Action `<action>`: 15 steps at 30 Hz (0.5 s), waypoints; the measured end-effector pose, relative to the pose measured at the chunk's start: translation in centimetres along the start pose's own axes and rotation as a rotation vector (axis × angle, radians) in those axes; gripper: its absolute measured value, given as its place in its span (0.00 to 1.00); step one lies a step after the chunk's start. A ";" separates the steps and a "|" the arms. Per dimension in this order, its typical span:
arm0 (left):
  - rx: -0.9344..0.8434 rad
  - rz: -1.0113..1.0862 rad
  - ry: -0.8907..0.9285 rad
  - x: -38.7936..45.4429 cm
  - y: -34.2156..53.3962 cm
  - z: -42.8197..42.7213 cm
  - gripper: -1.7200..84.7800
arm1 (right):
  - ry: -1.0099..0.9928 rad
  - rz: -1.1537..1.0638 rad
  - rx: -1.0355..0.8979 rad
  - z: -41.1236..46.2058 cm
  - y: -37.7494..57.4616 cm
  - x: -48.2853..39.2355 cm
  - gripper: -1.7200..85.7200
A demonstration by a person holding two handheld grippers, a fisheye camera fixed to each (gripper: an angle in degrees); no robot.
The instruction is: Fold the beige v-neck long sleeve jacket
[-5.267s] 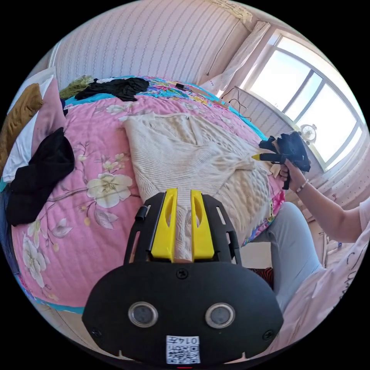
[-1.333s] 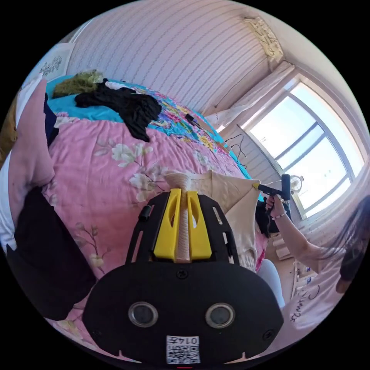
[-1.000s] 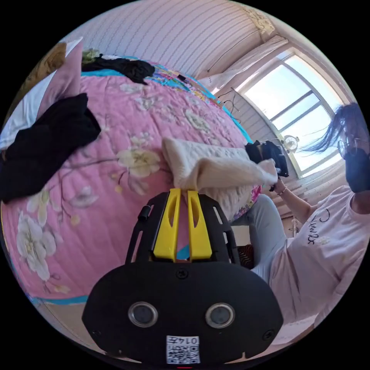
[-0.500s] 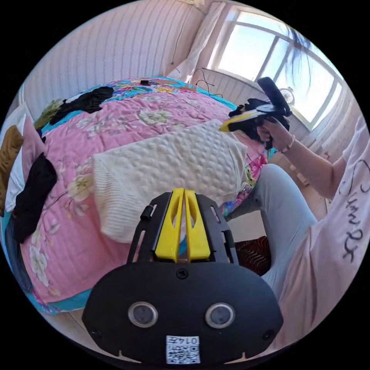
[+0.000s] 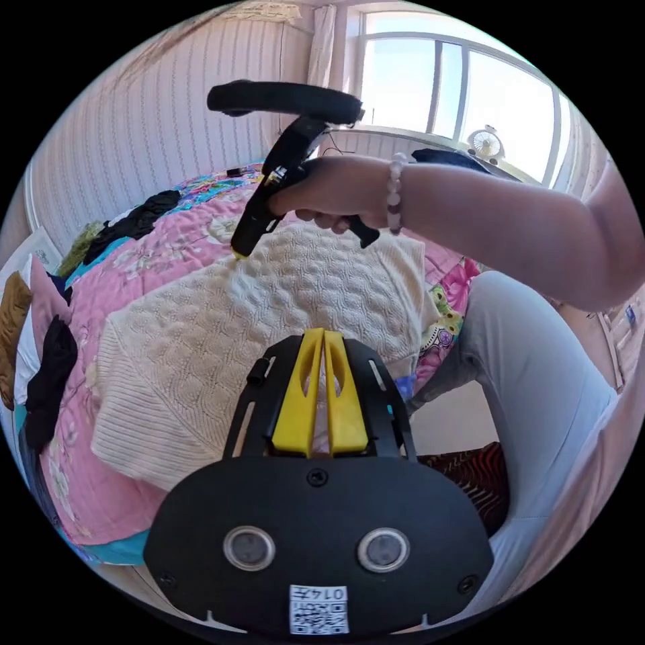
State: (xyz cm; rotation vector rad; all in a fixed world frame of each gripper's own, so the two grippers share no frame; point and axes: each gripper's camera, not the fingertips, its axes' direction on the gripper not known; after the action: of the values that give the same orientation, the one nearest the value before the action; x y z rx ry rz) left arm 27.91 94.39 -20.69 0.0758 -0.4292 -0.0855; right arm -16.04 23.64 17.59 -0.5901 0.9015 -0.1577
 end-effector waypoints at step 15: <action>0.022 0.130 0.072 8.3 0.5 1.5 0.16 | -0.264 0.498 0.219 -2.4 20.9 8.7 0.05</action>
State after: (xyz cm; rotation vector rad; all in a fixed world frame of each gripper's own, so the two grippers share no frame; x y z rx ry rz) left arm 34.82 93.96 -15.87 0.0719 -0.3622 0.0501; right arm -14.81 36.81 -0.95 -0.1647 0.7376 0.2634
